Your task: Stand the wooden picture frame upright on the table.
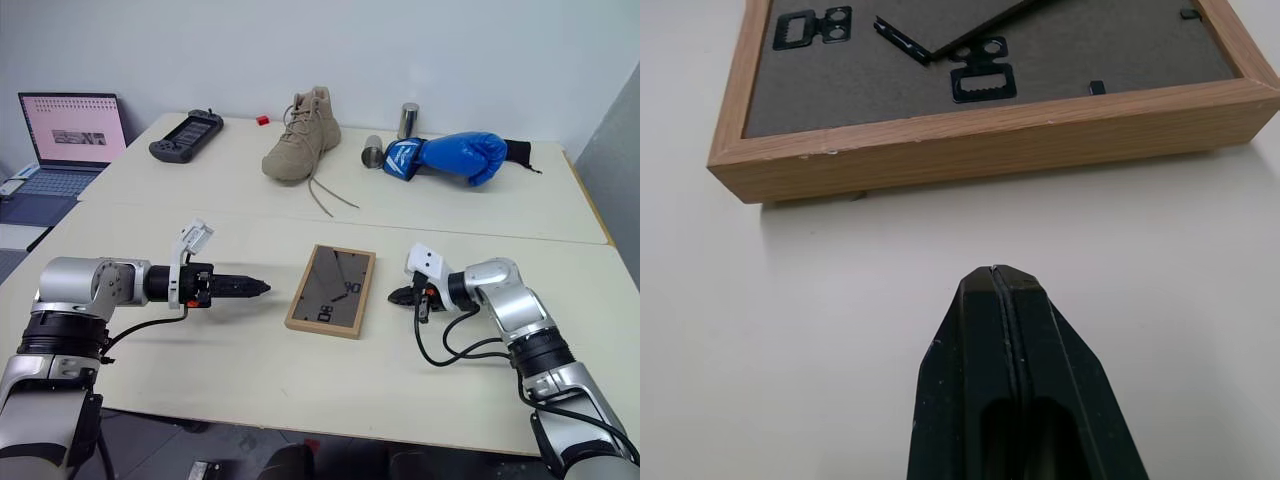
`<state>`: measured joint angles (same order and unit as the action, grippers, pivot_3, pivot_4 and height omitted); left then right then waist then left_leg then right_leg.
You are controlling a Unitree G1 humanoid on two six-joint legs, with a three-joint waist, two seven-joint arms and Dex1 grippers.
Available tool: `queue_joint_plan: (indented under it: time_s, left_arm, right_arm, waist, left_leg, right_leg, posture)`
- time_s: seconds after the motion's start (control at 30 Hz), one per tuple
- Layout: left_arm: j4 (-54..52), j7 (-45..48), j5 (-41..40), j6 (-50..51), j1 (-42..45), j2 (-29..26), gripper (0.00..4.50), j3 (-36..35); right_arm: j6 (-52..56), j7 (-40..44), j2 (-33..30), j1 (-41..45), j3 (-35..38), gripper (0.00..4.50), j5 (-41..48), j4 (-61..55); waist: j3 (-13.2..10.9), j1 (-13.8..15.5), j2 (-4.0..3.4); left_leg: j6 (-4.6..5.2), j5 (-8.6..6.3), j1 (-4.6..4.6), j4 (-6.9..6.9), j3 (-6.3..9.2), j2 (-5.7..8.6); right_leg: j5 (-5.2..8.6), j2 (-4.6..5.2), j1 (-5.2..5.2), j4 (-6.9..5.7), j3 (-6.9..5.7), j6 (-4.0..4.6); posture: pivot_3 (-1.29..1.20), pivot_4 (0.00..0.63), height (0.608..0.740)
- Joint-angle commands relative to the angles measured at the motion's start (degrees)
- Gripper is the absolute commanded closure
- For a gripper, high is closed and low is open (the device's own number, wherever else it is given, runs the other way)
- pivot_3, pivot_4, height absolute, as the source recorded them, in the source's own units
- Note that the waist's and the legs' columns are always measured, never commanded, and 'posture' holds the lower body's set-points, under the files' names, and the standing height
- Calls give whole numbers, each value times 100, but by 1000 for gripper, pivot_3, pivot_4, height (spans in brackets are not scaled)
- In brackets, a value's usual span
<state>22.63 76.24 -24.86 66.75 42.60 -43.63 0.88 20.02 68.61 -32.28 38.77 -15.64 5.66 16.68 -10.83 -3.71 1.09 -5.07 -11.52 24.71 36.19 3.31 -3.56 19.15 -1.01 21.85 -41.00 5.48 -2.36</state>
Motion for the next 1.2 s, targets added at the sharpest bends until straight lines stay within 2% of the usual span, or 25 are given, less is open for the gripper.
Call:
queue_joint_plan:
  time_s: [0.03,0.07,0.23,0.37,0.57,0.77,1.2]
  left_arm:
    - [234,-195,-120,128,160,175,287,43]
    - [318,-197,-103,120,188,215,13,89]
    - [695,-233,-9,-5,314,337,13,307]
    - [1603,-191,205,297,769,473,13,755]
    - [2120,-210,331,172,1084,817,13,959]
    - [1654,219,232,326,1035,906,13,1321]
    - [1325,226,149,99,937,934,13,1230]
  right_arm:
    - [-195,-17,43,180,5,4500,-69,28]
    - [-257,-22,44,186,-16,4500,-107,59]
    - [-257,-69,125,204,-25,4500,-137,82]
    - [-164,-158,263,198,-53,4500,-144,-29]
    - [-183,-248,460,224,-121,4500,-214,64]
    - [-247,-520,849,404,-136,4500,-292,362]
    - [-104,-690,1129,531,-84,4500,-218,427]
  waist:
    - [0,10,0]
    - [0,10,0]
    - [0,9,0]
    - [0,10,0]
    - [0,25,0]
    - [0,37,0]
    - [0,40,0]
  left_leg:
    - [0,0,0,0,0,-1]
    - [0,0,0,0,0,-1]
    - [0,0,0,0,-1,-1]
    - [0,0,0,0,-1,1]
    - [-1,1,-1,0,-1,4]
    - [-7,4,-2,0,0,6]
    - [-7,4,-2,-1,1,6]
  right_leg:
    - [0,0,0,0,-1,0]
    - [0,0,0,0,-1,0]
    - [0,0,1,0,0,0]
    - [0,0,1,1,-1,0]
    - [0,2,-2,0,1,0]
    - [0,4,-6,1,0,0]
    - [0,4,-6,2,-1,0]
  posture:
    - [0,150,740]
    - [0,150,740]
    - [0,150,740]
    - [0,150,740]
    - [0,150,740]
    - [0,150,740]
    - [0,150,740]
